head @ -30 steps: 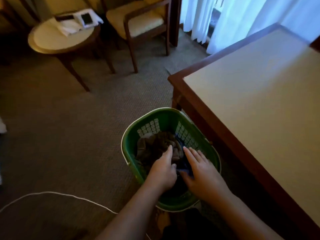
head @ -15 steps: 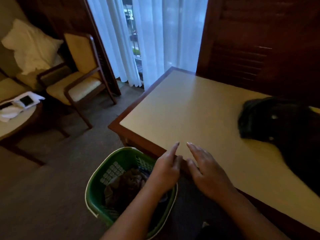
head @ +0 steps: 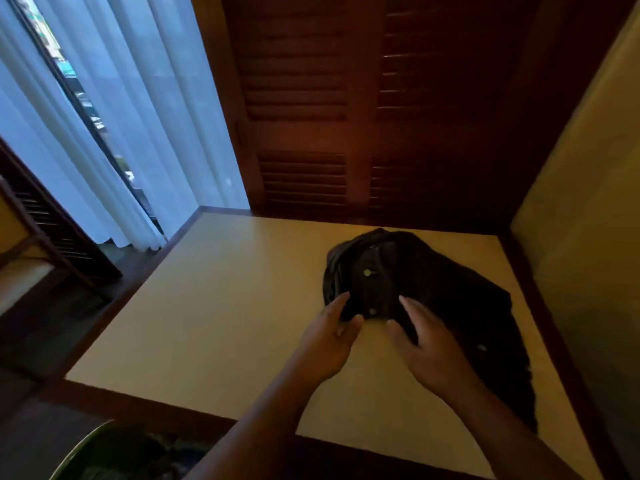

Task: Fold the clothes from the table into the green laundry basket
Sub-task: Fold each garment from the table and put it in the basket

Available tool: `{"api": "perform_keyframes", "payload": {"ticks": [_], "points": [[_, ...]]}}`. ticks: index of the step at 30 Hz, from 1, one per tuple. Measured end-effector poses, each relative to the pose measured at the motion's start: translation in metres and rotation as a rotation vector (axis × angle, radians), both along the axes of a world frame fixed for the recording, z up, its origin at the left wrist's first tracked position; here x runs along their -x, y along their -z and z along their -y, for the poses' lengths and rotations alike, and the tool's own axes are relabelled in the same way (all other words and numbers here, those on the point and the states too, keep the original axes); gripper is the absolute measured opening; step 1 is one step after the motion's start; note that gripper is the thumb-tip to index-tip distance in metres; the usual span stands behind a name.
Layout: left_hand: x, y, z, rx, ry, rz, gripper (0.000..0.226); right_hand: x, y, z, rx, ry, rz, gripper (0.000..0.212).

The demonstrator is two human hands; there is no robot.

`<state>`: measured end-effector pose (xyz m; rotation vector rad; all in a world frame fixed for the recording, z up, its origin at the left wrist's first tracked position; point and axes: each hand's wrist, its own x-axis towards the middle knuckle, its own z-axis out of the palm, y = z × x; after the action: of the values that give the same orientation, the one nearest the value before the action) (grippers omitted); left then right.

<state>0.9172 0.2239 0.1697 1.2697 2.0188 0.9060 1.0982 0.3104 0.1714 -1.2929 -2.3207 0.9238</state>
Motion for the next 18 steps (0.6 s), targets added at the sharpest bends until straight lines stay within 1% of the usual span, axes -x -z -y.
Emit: {"api": "perform_keyframes", "payload": {"ticks": [2, 4, 6, 7, 8, 9, 10, 12, 13, 15, 16, 17, 18], "points": [[-0.008, 0.001, -0.028, 0.03, -0.006, 0.005, 0.066, -0.016, 0.009, -0.035, -0.033, 0.048, 0.064, 0.072], [-0.012, 0.009, -0.052, 0.059, -0.021, 0.03, 0.068, -0.03, 0.024, -0.071, -0.037, 0.086, 0.213, 0.09], [-0.013, 0.02, -0.069, 0.106, -0.041, 0.052, 0.069, -0.042, 0.043, -0.102, 0.098, 0.141, 0.348, 0.115], [-0.014, 0.025, -0.076, 0.121, -0.056, 0.081, 0.068, -0.048, 0.056, -0.113, 0.19, 0.154, 0.37, 0.127], [-0.016, 0.031, -0.081, 0.114, -0.078, 0.114, 0.067, -0.052, 0.067, -0.118, 0.261, 0.153, 0.401, 0.135], [-0.017, 0.036, -0.085, 0.106, -0.109, 0.151, 0.064, -0.055, 0.081, -0.121, 0.307, 0.124, 0.455, 0.136], [-0.019, 0.038, -0.088, 0.106, -0.152, 0.193, 0.061, -0.056, 0.092, -0.119, 0.313, 0.08, 0.537, 0.13], [-0.025, 0.043, -0.089, 0.142, -0.245, 0.349, 0.054, -0.056, 0.105, -0.108, 0.227, 0.051, 0.615, 0.108], [-0.028, 0.047, -0.087, 0.17, -0.276, 0.432, 0.05, -0.054, 0.106, -0.104, 0.194, 0.076, 0.595, 0.093], [-0.033, 0.05, -0.082, 0.25, -0.303, 0.536, 0.041, -0.047, 0.105, -0.099, 0.227, 0.116, 0.529, 0.064], [-0.034, 0.052, -0.08, 0.28, -0.33, 0.585, 0.04, -0.044, 0.104, -0.096, 0.256, 0.098, 0.482, 0.056], [-0.033, 0.058, -0.082, 0.313, -0.371, 0.646, 0.041, -0.043, 0.107, -0.094, 0.283, 0.056, 0.416, 0.052], [-0.035, 0.057, -0.081, 0.33, -0.41, 0.714, 0.043, -0.042, 0.103, -0.089, 0.284, 0.021, 0.299, 0.05]]}}
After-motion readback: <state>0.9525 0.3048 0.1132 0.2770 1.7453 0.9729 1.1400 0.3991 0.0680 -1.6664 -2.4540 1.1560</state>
